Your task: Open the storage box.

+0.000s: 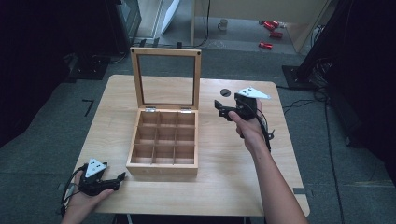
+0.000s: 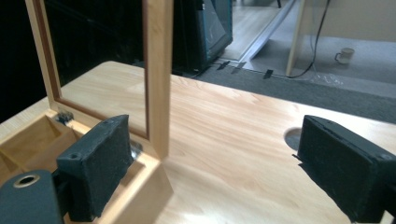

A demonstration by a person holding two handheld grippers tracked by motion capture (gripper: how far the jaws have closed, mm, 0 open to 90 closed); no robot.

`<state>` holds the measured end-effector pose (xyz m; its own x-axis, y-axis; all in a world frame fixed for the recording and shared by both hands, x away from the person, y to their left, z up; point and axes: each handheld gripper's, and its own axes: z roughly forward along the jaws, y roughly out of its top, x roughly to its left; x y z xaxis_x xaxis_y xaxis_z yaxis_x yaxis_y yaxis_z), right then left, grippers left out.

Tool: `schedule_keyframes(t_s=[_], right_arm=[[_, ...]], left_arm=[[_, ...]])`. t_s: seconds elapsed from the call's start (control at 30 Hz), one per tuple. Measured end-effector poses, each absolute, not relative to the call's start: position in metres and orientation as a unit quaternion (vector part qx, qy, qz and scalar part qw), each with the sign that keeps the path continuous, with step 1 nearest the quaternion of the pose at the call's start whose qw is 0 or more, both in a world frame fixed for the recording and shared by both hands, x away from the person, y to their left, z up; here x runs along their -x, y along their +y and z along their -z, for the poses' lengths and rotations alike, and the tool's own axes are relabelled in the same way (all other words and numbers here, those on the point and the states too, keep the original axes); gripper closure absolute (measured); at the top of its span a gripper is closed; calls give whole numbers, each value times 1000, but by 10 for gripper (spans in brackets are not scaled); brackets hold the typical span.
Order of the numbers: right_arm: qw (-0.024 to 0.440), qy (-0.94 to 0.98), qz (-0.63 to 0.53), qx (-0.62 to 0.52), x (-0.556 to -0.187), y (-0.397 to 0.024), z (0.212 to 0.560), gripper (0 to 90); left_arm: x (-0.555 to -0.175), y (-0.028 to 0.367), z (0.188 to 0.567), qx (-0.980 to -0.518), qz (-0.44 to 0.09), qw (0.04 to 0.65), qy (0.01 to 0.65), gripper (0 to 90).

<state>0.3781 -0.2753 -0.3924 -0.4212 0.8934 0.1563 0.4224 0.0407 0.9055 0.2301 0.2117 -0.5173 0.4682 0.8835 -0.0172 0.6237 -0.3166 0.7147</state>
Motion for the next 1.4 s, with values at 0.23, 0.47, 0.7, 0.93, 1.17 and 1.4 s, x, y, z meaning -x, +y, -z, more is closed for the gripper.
schedule_keyframes(t_s=[0.23,0.47,0.7,0.93,1.17,1.4], right_arm=[[246,683,-481,-492,-354,-297,402,66],[252,674,-474,-507,-330,-321,412,62],[253,667,-462,-527,-306,-349,426,62],[254,659,-450,-546,-283,-375,441,62],[251,651,-432,-571,-262,-398,463,62],[241,644,-413,-597,-241,-418,487,62]], left_arm=[[-230,211,517,-789,-196,334,478,161],[-230,210,517,-789,-198,332,478,162],[-230,210,517,-789,-199,331,477,162],[-230,210,517,-791,-201,328,476,163],[-230,210,517,-791,-202,327,476,164],[-229,209,517,-791,-203,326,475,164]])
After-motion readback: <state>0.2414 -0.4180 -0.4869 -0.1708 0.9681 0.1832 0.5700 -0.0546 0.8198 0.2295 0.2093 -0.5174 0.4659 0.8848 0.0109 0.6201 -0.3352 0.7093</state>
